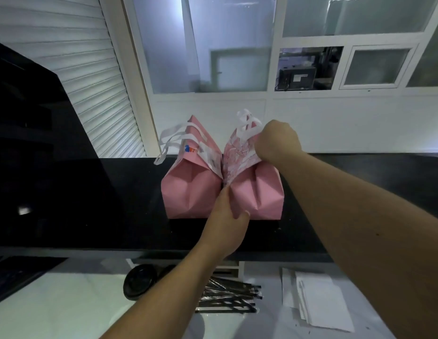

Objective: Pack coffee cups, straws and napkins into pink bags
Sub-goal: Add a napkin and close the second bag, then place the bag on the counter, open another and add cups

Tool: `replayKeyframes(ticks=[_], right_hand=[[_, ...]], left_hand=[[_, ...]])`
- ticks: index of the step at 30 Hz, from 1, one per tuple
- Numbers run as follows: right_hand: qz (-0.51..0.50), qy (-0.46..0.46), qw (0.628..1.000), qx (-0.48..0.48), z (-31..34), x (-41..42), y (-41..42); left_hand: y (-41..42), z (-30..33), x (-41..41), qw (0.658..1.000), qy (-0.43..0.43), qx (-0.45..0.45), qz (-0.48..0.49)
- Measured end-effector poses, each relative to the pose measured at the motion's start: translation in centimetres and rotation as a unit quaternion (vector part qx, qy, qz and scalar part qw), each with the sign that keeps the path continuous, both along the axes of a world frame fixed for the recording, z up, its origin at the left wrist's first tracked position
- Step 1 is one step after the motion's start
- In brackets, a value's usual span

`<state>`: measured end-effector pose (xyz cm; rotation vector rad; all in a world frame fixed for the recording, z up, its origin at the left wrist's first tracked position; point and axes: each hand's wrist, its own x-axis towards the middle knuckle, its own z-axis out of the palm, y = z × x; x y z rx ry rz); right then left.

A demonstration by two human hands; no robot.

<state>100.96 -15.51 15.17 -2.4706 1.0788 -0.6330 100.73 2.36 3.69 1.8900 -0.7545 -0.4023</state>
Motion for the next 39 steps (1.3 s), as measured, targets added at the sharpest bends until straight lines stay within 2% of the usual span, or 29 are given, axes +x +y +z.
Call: replayKeyframes(ticks=[7,13,17,21,24,32,36,39], right_hand=[[-0.012,0.021,0.999,0.027,0.0,-0.2,-0.2],[0.009,0.009,1.000,-0.005,0.1,-6.6,4.0],[0.023,0.021,0.999,-0.014,-3.2,-12.3,8.7],[-0.012,0.064,0.996,-0.066,-7.8,-18.2,11.8],[-0.045,0.102,0.992,-0.054,-10.6,-22.4,12.9],[-0.158,0.154,0.975,0.001,-15.9,-35.1,16.3],[-0.209,0.150,0.966,0.027,-16.2,-42.9,18.2],[-0.250,0.133,0.958,0.036,-16.0,-49.4,19.9]], left_hand=[[0.5,-0.6,0.4,1.000,-0.001,0.022,-0.011],[2.8,-0.1,-1.4,0.998,-0.049,0.039,-0.009],[4.5,-0.2,-3.9,0.992,-0.094,0.074,-0.030],[5.9,-0.6,-6.6,0.981,-0.162,0.086,-0.068],[6.4,-1.8,-8.7,0.970,-0.191,0.122,-0.092],[4.9,-3.3,-19.2,0.941,-0.233,0.137,-0.203],[4.6,-2.8,-26.2,0.914,-0.279,0.138,-0.260],[4.4,-2.6,-32.1,0.878,-0.321,0.150,-0.321]])
